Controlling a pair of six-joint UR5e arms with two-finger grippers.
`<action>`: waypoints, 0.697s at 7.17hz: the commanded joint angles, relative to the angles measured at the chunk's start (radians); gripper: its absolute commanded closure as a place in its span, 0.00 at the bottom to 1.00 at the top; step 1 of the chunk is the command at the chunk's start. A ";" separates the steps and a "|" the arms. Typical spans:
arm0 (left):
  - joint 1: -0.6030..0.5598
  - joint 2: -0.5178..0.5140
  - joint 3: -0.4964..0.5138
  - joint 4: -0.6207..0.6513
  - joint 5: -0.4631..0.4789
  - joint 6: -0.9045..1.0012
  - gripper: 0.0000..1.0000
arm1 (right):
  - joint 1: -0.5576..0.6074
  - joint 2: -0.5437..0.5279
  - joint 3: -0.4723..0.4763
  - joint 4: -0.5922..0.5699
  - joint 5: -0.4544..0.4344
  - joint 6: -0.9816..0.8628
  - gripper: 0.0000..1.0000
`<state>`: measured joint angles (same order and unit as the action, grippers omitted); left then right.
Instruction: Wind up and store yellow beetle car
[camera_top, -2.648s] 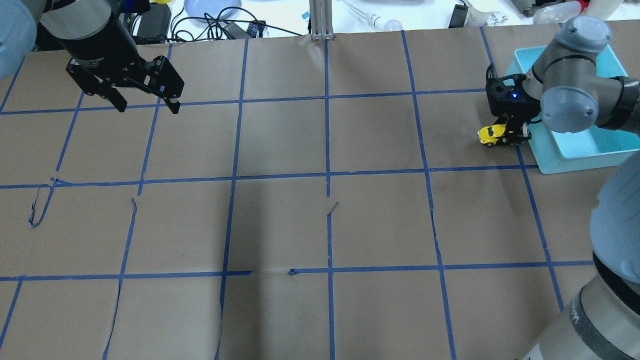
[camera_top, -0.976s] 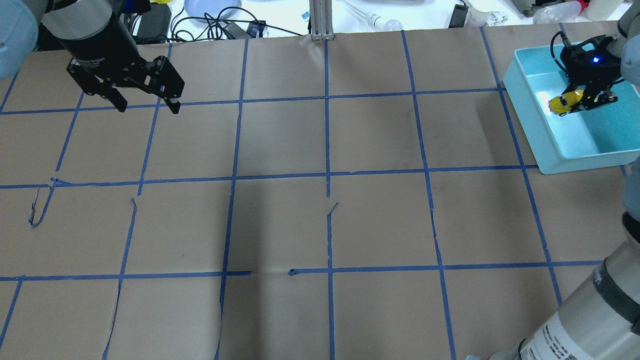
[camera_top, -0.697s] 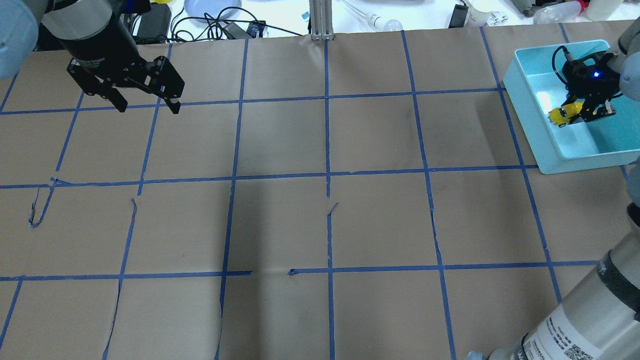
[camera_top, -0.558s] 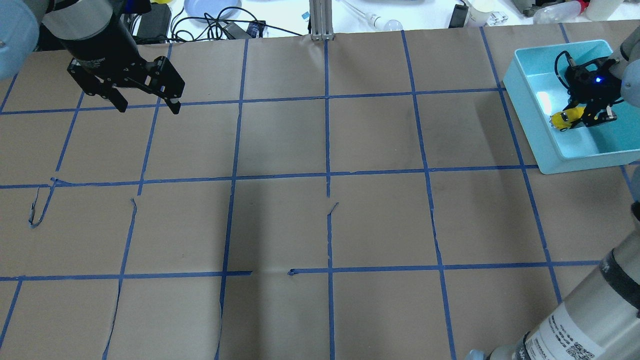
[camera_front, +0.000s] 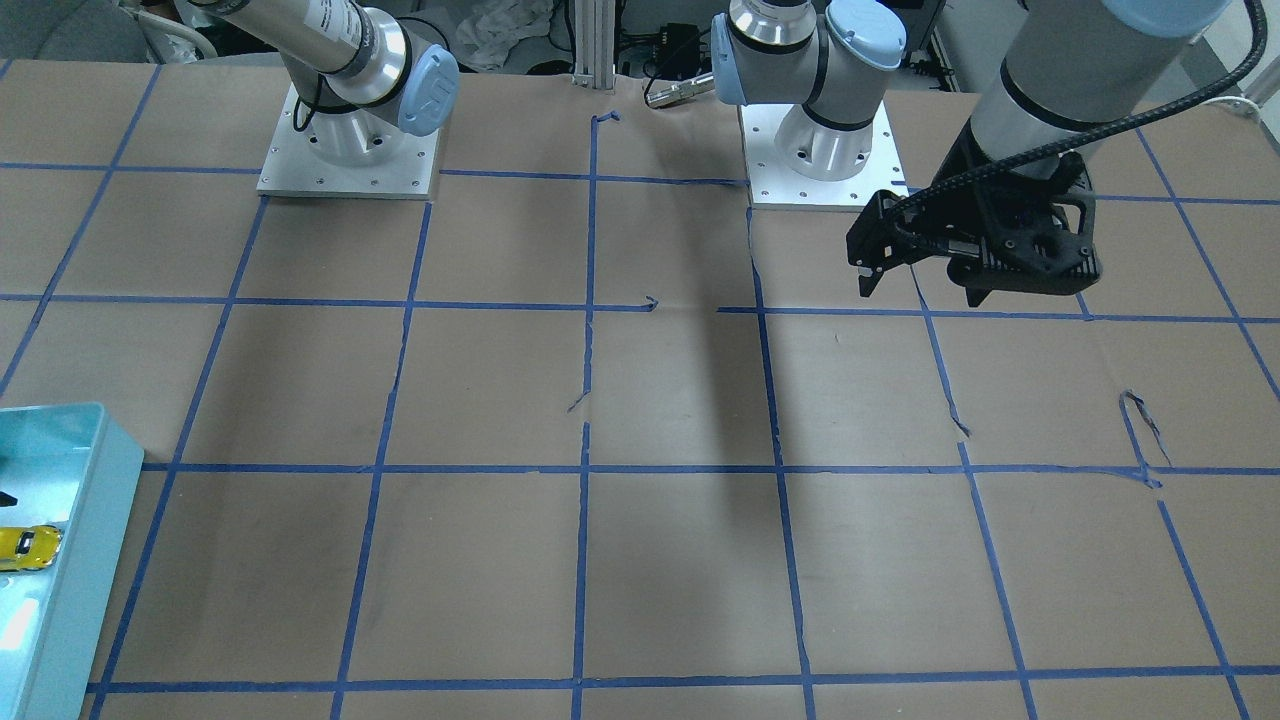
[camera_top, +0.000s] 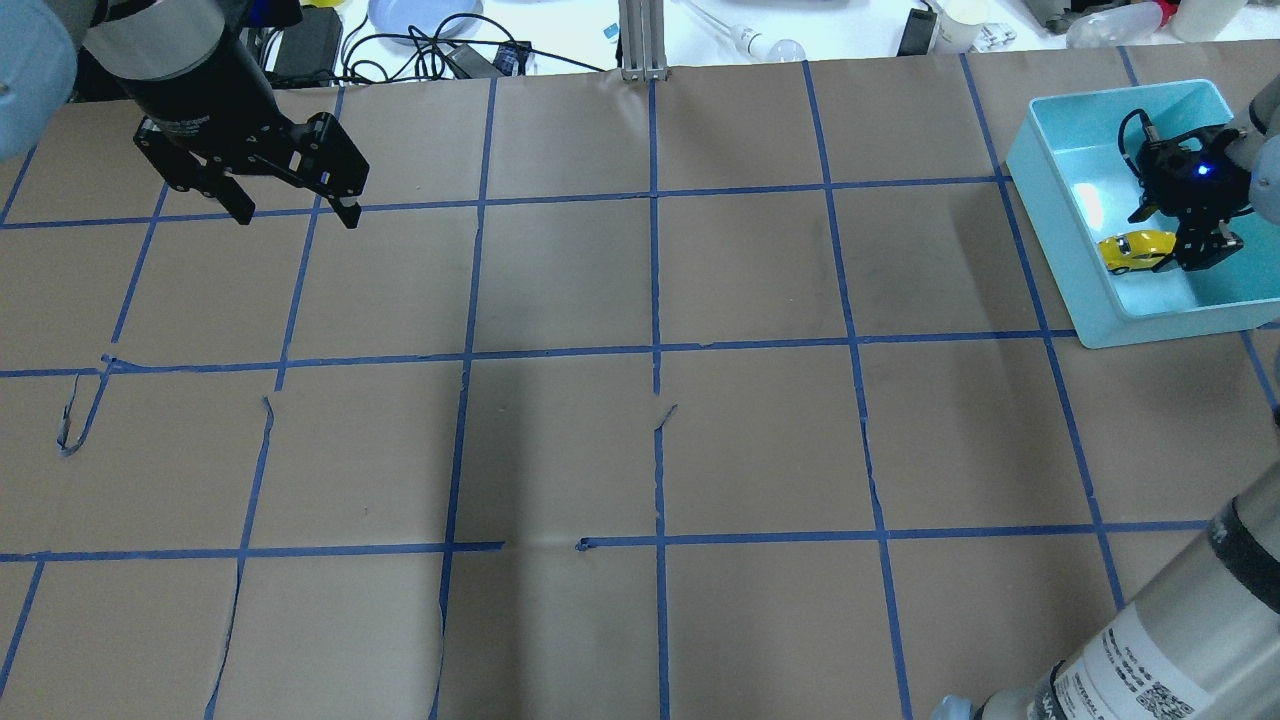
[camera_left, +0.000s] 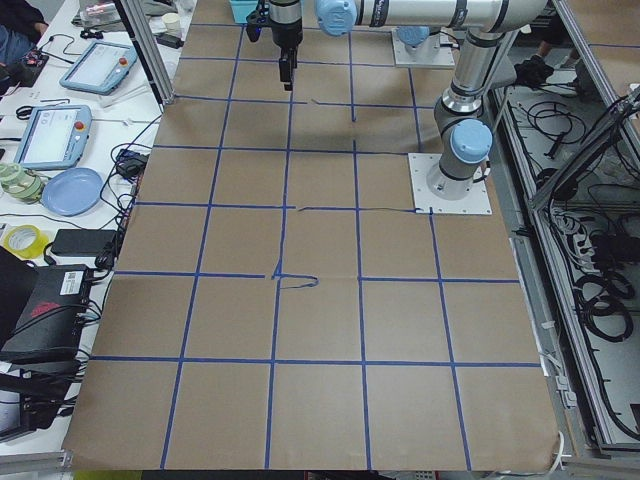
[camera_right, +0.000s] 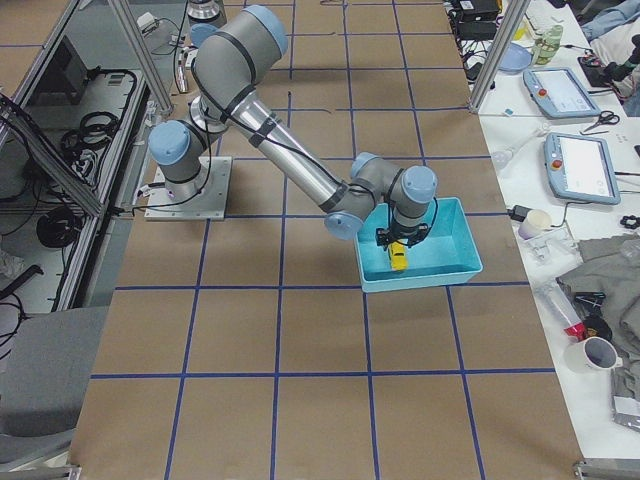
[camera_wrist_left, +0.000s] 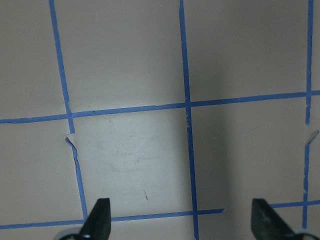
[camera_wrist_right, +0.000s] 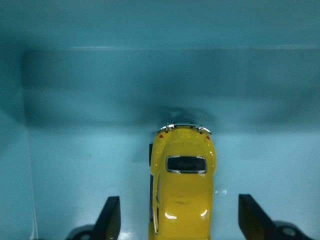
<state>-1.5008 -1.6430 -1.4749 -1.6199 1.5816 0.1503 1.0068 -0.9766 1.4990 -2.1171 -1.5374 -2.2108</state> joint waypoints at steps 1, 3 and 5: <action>0.005 0.003 -0.001 -0.002 0.001 0.000 0.00 | 0.018 -0.165 -0.003 0.194 0.002 0.165 0.00; 0.005 0.002 -0.001 0.000 0.000 0.000 0.00 | 0.096 -0.310 -0.002 0.387 0.055 0.439 0.00; 0.005 0.003 -0.001 -0.002 0.001 0.000 0.00 | 0.279 -0.364 0.001 0.437 0.050 0.959 0.00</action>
<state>-1.4958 -1.6410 -1.4756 -1.6202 1.5819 0.1503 1.1701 -1.3051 1.5000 -1.7211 -1.4860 -1.5822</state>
